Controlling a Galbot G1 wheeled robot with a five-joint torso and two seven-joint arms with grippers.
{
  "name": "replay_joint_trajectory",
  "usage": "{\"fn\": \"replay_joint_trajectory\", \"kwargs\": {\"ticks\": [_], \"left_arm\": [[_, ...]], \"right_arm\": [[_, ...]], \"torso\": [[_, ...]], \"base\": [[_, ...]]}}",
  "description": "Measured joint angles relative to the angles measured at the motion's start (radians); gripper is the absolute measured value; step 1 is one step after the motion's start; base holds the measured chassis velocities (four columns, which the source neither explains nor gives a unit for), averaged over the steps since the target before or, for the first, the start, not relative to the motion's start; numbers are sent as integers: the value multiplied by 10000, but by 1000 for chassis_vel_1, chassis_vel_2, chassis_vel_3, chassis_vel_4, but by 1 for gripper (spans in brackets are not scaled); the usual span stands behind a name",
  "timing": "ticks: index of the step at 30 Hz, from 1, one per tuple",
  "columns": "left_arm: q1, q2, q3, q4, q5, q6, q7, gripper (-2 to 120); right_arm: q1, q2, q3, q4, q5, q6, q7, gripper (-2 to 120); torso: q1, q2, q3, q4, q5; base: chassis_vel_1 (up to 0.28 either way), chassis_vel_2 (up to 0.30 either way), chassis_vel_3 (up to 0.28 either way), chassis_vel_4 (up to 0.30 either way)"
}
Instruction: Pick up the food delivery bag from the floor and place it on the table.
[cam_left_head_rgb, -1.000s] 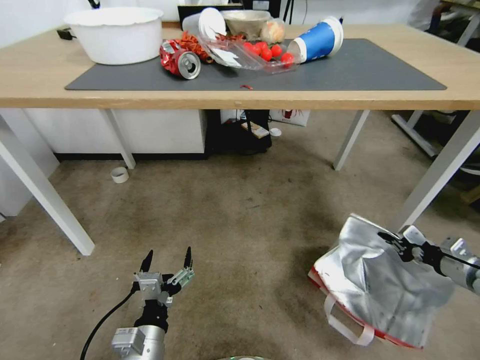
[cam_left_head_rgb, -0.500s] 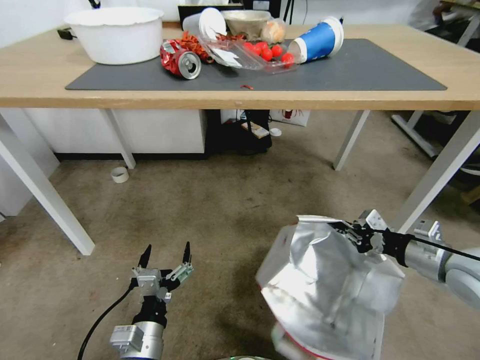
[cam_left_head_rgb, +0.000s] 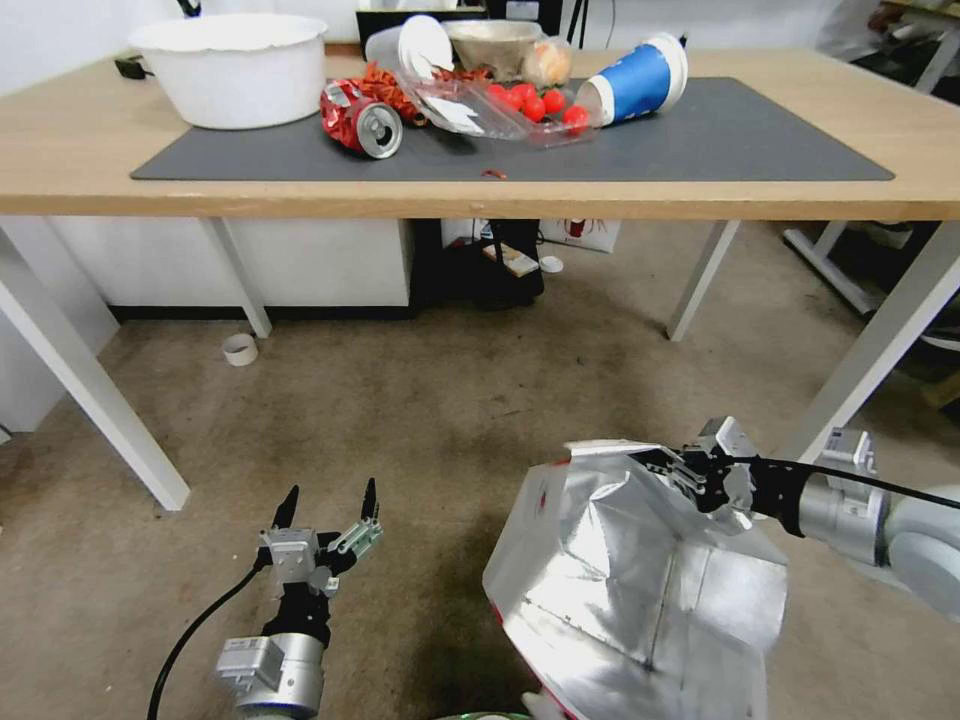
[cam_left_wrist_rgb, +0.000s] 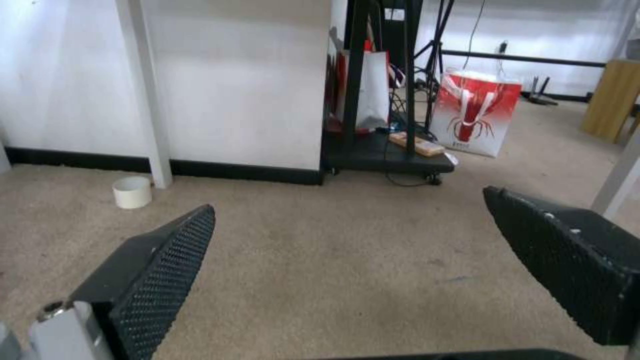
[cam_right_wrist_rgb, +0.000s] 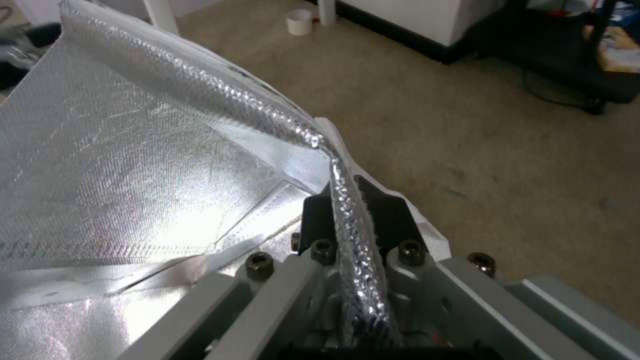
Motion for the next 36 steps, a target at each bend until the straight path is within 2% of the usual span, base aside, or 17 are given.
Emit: {"fn": "replay_joint_trajectory", "kwargs": {"ticks": [7,12,36], "left_arm": [[-25,-22,9,5,40,98,25,100],[-16,-41,43,-3,34,112,65,100],[70,-113,213,-14,231,-81,-2,100]], "right_arm": [[171,-304,-15,314,970,-305,356,0],[163,-325,-24,486,1156,-390,415,0],[-665,-199,298,1151,660,-406,226,0]], "torso": [[0,0,0,0,0],[0,0,0,0,0],[1,0,0,0,1]], "base": [[0,0,0,0],[0,0,0,0],[0,0,0,0]]}}
